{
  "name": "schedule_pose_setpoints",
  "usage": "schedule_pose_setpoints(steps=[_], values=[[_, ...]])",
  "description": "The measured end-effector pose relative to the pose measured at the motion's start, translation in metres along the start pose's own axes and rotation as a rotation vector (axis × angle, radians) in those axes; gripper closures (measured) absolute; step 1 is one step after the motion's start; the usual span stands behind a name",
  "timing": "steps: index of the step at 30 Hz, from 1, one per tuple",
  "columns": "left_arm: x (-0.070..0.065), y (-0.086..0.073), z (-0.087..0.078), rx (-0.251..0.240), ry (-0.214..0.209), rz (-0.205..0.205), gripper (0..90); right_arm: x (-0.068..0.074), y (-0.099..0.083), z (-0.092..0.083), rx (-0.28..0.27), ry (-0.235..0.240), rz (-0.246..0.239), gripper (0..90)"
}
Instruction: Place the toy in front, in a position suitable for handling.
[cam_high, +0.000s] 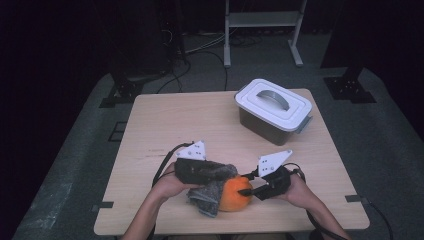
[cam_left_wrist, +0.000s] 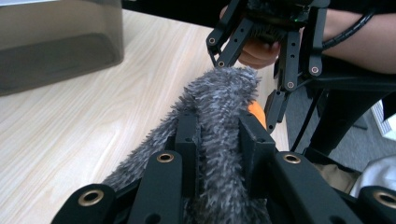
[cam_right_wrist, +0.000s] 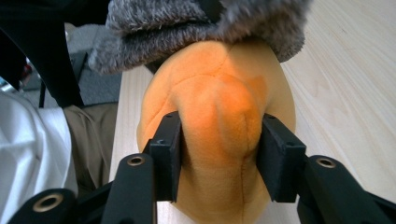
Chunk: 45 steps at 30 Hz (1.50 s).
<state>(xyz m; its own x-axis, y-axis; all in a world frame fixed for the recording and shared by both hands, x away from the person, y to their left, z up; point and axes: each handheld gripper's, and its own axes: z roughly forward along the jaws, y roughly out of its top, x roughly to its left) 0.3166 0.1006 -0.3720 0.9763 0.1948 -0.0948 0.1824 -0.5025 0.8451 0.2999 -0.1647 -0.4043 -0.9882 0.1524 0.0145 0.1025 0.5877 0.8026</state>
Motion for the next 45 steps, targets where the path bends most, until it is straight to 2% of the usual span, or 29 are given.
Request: schedule_pose_setpoints(steps=[4,7,9,10,11,12,13,17,19,23,26,28,32,37,40,42,43,44,45], values=[[0.004,-0.008,0.002,0.011,-0.006,-0.038,72.4,-0.004,-0.005,-0.007,0.009,-0.025,-0.001,56.8],[0.004,-0.014,0.002,0.004,-0.015,-0.064,72.3,-0.012,-0.011,-0.010,0.009,-0.031,0.036,56.4],[0.003,-0.015,0.003,0.002,-0.016,-0.069,72.1,-0.016,-0.014,-0.010,0.005,-0.019,0.073,52.3],[0.003,-0.015,0.003,0.002,-0.016,-0.069,71.9,-0.016,-0.014,-0.010,0.005,-0.019,0.073,52.3],[0.002,-0.016,0.004,0.005,-0.019,-0.070,71.9,-0.018,-0.014,-0.010,0.011,-0.005,0.111,43.4],[0.002,-0.016,0.004,0.005,-0.019,-0.070,71.9,-0.019,-0.014,-0.010,0.018,0.002,0.134,39.8],[0.000,-0.017,0.004,0.000,-0.037,-0.071,71.8,-0.019,-0.013,-0.011,0.025,0.008,0.145,38.0],[-0.003,-0.018,0.005,-0.001,-0.059,-0.068,71.6,-0.015,-0.015,-0.009,0.040,0.027,0.148,36.3],[-0.004,-0.016,0.006,-0.001,-0.057,-0.066,71.5,-0.014,-0.016,-0.007,0.034,0.032,0.144,40.8],[-0.006,-0.008,0.005,-0.007,-0.046,-0.047,71.6,-0.009,-0.015,-0.007,0.023,0.021,0.088,49.9],[-0.007,-0.001,0.007,-0.005,-0.046,-0.025,71.6,-0.005,-0.014,-0.006,0.013,0.025,0.058,51.3],[-0.008,0.005,0.012,0.007,-0.044,-0.007,71.3,-0.004,-0.014,-0.006,0.010,0.028,0.059,51.5],[-0.005,0.001,0.014,0.016,-0.043,-0.010,71.3,-0.006,-0.019,-0.009,0.008,0.025,0.061,53.9],[-0.002,-0.007,0.010,0.022,-0.037,-0.033,71.3,-0.010,-0.023,-0.012,0.016,0.026,0.056,55.1],[0.000,-0.012,0.006,0.029,-0.027,-0.042,71.3,-0.011,-0.023,-0.013,0.021,0.022,0.065,54.2],[0.000,-0.014,0.004,0.034,-0.019,-0.045,71.2,-0.012,-0.022,-0.013,0.026,0.018,0.088,48.2],[0.000,-0.014,0.004,0.034,-0.019,-0.045,71.2,-0.012,-0.022,-0.013,0.026,0.018,0.088,48.2],[0.000,-0.016,0.002,0.035,-0.015,-0.046,71.3,-0.011,-0.019,-0.013,0.023,0.023,0.111,40.1],[-0.001,-0.017,0.002,0.033,-0.017,-0.052,71.3,-0.010,-0.018,-0.014,0.021,0.022,0.113,38.0]])
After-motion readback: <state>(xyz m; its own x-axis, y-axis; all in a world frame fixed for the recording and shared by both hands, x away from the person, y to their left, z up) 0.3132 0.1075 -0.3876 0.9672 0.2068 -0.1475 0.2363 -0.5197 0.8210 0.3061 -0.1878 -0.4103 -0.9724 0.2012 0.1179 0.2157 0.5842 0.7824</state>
